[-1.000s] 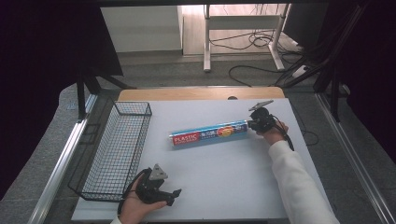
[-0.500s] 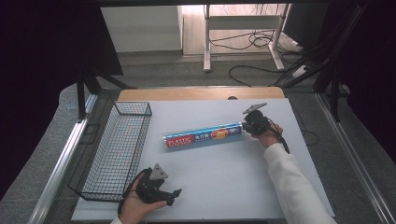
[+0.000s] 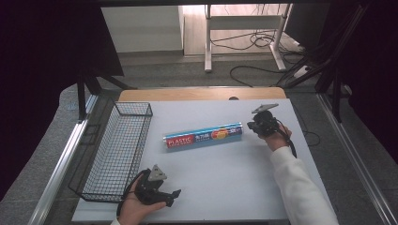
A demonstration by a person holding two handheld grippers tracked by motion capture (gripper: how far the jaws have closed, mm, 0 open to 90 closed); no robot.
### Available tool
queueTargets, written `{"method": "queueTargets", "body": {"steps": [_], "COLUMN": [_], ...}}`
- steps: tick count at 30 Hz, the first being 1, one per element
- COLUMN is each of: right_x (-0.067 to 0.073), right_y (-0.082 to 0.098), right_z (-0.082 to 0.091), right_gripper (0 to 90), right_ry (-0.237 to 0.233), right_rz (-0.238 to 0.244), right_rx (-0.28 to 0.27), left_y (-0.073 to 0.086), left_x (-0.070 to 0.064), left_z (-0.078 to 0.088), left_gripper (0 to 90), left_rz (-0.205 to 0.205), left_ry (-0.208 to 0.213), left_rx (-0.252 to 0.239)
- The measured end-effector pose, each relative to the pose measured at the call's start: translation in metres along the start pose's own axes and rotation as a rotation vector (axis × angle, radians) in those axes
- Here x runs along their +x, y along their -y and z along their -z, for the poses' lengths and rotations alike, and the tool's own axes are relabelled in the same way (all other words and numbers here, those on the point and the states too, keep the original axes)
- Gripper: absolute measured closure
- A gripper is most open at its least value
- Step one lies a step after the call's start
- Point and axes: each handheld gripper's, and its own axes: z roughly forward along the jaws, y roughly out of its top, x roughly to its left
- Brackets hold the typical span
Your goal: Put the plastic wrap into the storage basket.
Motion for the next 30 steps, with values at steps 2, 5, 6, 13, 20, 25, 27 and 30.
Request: {"method": "queueTargets", "body": {"steps": [2,5,6,13,20,25,27,30], "right_x": [0.004,0.011,0.014,0.043,0.067,0.079,0.083,0.088], "right_y": [0.003,0.011,0.016,0.062,0.104,0.121,0.124,0.124], "right_z": [0.012,0.029,0.036,0.083,0.103,0.109,0.112,0.115], "right_gripper": [89.1,89.1,89.1,89.0,88.7,79.1,55.9,35.8], "right_ry": [-0.003,-0.016,-0.030,-0.103,-0.162,-0.188,-0.165,-0.146], "right_rz": [0.005,-0.013,-0.025,-0.044,-0.055,-0.058,-0.054,-0.061], "right_rx": [-0.026,-0.056,-0.069,-0.138,-0.094,-0.071,-0.090,-0.090], "left_y": [0.000,0.000,0.000,-0.002,-0.005,-0.008,-0.009,-0.012], "left_x": [0.000,0.000,0.000,-0.002,-0.003,-0.003,-0.002,-0.001], "left_z": [0.000,0.000,0.000,-0.002,-0.001,-0.002,-0.002,-0.001], "left_gripper": [16.2,16.2,16.2,16.1,16.0,16.0,15.6,15.3], "left_rz": [0.000,0.001,0.001,-0.008,-0.005,0.001,0.013,0.032], "left_ry": [-0.002,-0.003,-0.003,-0.009,-0.017,-0.021,-0.015,-0.002], "left_rx": [0.000,0.000,-0.001,-0.003,-0.022,-0.028,-0.037,-0.059]}}
